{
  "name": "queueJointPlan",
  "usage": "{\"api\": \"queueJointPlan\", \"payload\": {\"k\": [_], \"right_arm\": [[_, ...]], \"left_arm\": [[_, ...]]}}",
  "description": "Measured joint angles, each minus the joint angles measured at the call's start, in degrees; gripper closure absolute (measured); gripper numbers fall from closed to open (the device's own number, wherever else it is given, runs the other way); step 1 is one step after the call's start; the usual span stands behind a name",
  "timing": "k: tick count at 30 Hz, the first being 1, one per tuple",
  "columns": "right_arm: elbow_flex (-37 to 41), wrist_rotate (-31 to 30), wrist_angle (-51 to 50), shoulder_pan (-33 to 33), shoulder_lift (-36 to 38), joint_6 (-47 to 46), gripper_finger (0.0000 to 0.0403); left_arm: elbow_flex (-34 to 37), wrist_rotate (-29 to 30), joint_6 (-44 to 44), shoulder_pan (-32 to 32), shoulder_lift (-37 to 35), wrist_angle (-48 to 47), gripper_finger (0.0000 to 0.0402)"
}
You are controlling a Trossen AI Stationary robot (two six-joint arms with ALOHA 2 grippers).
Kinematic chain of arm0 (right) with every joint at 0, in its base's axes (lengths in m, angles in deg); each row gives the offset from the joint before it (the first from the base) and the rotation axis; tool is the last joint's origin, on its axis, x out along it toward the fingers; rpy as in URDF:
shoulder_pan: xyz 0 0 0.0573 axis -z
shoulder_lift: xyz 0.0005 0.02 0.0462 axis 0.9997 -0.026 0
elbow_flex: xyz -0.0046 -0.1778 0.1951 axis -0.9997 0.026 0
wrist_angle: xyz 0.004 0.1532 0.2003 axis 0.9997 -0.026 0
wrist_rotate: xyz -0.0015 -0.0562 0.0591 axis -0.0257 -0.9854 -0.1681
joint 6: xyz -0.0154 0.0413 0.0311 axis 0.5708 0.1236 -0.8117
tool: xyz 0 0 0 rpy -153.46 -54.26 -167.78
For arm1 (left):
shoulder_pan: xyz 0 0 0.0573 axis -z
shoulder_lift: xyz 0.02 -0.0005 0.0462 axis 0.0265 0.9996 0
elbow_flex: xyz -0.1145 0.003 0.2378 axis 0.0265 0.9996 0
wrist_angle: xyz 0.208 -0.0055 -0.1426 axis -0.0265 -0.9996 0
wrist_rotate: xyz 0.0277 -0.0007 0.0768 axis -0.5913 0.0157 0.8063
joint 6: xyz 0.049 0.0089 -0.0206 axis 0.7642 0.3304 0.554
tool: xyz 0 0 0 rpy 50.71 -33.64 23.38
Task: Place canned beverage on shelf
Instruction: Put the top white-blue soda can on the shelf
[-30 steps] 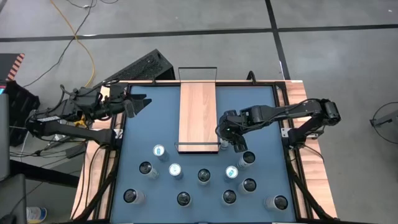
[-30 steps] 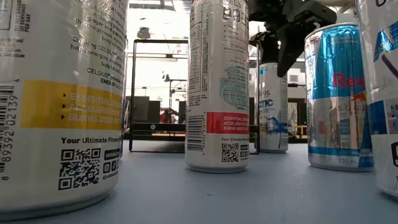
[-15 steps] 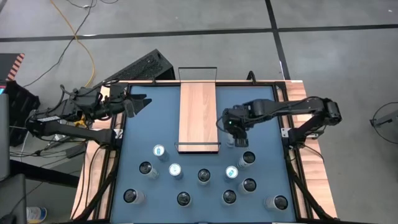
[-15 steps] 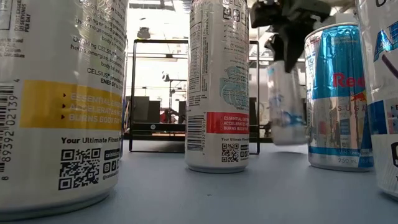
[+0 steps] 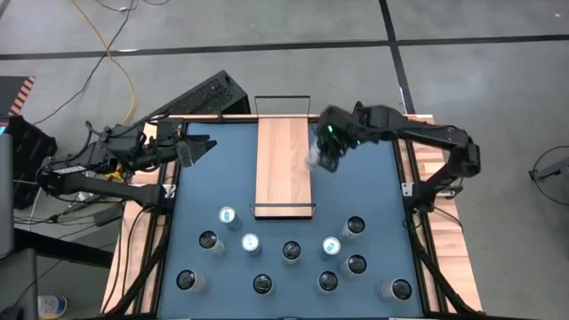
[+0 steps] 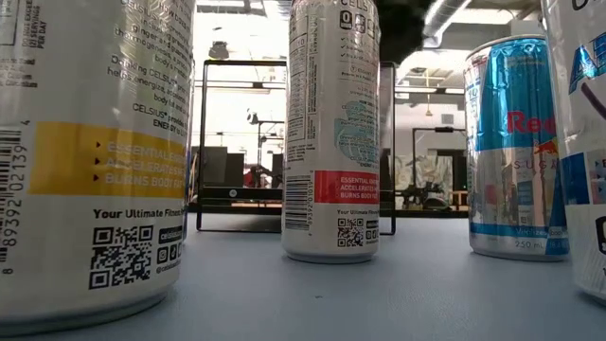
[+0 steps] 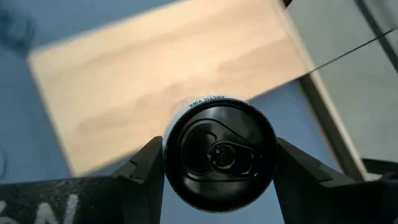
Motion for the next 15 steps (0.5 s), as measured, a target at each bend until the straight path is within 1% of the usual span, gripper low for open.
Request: {"api": "queueJointPlan", "payload": {"k": [3,10,13,14,15], "right_arm": [[-7.22,0.01,-0.39,2.38,-5.46,2.29,0.0189],[-29.15,1.25,-2.39,5.68,-20.98,11.65,0.0189],[-38.19,2.19,-4.60,7.33,-27.88,14.01,0.0189],[-38.07,2.27,-3.35,7.80,-28.88,14.81,0.0189],[-36.12,2.93,-0.84,8.21,-28.88,15.46,0.0189]], "left_arm": [[0.00,-0.29,0.01,0.00,-0.45,-0.14,0.0042],[0.02,-0.27,2.54,0.00,-2.78,-0.18,0.0042],[0.02,-0.25,3.50,0.00,-3.88,-0.25,0.0042],[0.02,-0.23,3.76,0.00,-4.18,-0.25,0.0042],[0.02,-0.14,3.92,0.00,-4.45,-0.25,0.0042]]}}
